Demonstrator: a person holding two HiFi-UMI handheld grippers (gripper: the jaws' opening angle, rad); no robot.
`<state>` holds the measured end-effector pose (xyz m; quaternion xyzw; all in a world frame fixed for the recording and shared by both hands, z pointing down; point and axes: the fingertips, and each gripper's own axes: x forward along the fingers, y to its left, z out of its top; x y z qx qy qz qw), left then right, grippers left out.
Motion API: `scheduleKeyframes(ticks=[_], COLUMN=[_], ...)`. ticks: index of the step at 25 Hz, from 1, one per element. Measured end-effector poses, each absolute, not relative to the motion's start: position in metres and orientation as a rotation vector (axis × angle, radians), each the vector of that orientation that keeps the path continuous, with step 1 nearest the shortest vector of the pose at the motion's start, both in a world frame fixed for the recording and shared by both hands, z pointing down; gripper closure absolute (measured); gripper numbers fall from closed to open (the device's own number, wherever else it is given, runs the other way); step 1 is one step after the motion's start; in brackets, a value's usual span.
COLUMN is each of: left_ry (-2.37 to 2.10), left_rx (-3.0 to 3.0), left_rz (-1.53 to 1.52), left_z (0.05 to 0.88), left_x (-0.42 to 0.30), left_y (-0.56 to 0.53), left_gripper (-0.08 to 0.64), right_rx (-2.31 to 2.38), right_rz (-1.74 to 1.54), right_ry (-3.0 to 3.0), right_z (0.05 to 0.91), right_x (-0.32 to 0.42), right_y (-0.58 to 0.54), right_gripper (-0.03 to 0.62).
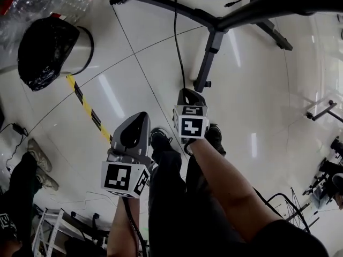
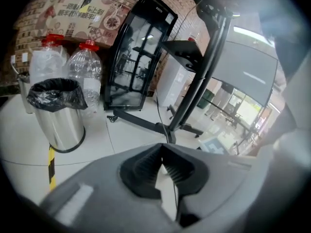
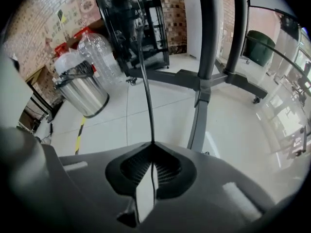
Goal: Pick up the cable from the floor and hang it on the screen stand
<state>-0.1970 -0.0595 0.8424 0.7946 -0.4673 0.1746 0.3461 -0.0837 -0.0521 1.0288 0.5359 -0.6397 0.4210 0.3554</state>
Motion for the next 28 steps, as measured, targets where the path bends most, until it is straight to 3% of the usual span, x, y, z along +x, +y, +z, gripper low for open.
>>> scheduleKeyframes(ticks=[11,28], left_ry=[-1.137,-1.095], left_rx=[2.197,2.438], left_rz=[0.421,0.305], left_z=[0.712,0.517], left_x=[-0.136,-0.068], left_y=[-0.066,-0.091], left_gripper=[0.554,0.554], right_rx=[1.442,1.330], right_rz=[1.073,0.434], right_ry=[-1.846,-2.195], right_z=[0.855,0.583], right_x=[-0.065,-0.030], right_y=[-0.050,-0.100], right_gripper=[0.577,0.576])
